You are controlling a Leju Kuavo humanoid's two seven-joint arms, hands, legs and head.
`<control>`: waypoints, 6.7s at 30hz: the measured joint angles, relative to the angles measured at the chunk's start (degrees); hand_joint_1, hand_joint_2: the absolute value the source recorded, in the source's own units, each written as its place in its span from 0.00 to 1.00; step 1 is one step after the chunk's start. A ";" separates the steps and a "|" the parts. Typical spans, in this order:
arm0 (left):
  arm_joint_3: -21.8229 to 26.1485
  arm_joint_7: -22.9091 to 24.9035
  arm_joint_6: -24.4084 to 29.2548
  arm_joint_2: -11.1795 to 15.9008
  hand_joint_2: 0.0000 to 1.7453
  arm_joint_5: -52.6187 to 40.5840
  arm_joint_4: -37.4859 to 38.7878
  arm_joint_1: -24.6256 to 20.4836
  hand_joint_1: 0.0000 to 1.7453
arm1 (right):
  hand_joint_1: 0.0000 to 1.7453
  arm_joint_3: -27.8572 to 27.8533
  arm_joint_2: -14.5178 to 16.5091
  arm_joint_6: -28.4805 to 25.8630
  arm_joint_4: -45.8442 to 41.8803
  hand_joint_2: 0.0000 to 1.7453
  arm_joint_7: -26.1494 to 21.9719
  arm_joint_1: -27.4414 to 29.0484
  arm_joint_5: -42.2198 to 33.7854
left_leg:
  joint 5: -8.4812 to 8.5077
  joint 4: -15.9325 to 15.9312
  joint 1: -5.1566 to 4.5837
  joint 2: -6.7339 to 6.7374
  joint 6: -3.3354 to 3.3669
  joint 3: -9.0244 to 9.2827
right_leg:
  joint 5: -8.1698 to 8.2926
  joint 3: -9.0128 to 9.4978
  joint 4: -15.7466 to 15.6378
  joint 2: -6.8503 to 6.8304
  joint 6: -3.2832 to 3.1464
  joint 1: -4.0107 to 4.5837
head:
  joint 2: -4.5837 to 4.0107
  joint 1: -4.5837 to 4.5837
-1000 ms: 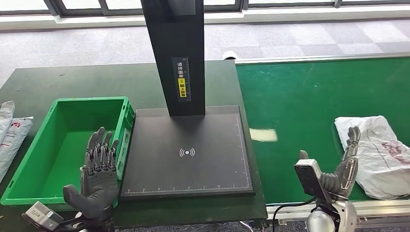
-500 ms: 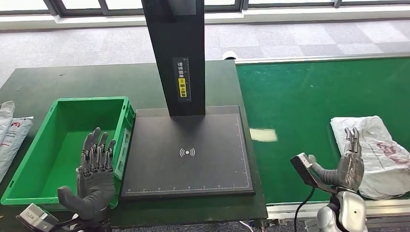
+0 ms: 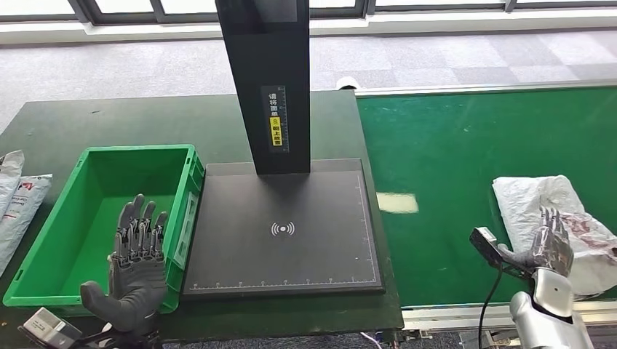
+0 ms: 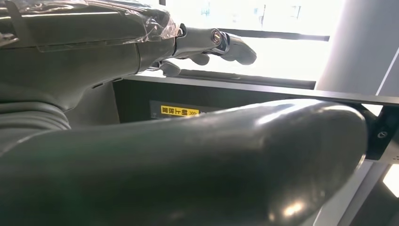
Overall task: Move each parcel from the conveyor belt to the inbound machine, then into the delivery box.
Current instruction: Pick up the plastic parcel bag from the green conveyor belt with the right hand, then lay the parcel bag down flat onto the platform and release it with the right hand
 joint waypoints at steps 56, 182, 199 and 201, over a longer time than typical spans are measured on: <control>0.03 0.07 -0.17 0.51 0.00 0.13 5.72 -3.12 0.00 | 1.00 -7.81 -2.85 7.67 10.99 1.00 -5.64 4.47 0.93 | -0.22 0.08 0.45 -0.07 0.26 0.47 | 0.03 1.03 -0.71 -0.08 0.20 0.45 | 0.00 0.02; -4.40 2.26 -1.63 -0.39 0.00 6.14 22.57 -15.46 0.00 | 0.00 35.09 34.86 -6.04 12.95 1.00 -28.71 -23.73 -33.95 | 0.27 0.05 0.45 0.08 -0.18 -0.17 | 0.36 -0.08 -0.17 0.16 -0.15 0.42 | 0.00 -0.01; -4.40 4.49 6.66 0.09 0.00 4.60 17.28 -11.25 0.00 | 0.00 38.06 30.49 0.95 -10.92 1.00 -28.28 -6.93 -42.09 | 0.24 0.05 0.44 0.04 -0.16 -0.26 | 0.34 -0.15 -0.24 0.11 -0.14 0.42 | 0.00 0.00; -4.40 4.71 7.78 0.08 0.00 3.98 16.68 -11.15 0.00 | 0.00 38.13 29.79 0.58 -15.49 1.00 -28.13 -3.76 -42.09 | 0.24 0.05 0.44 0.04 -0.16 -0.27 | 0.34 -0.16 -0.24 0.11 -0.14 0.42 | 0.00 0.00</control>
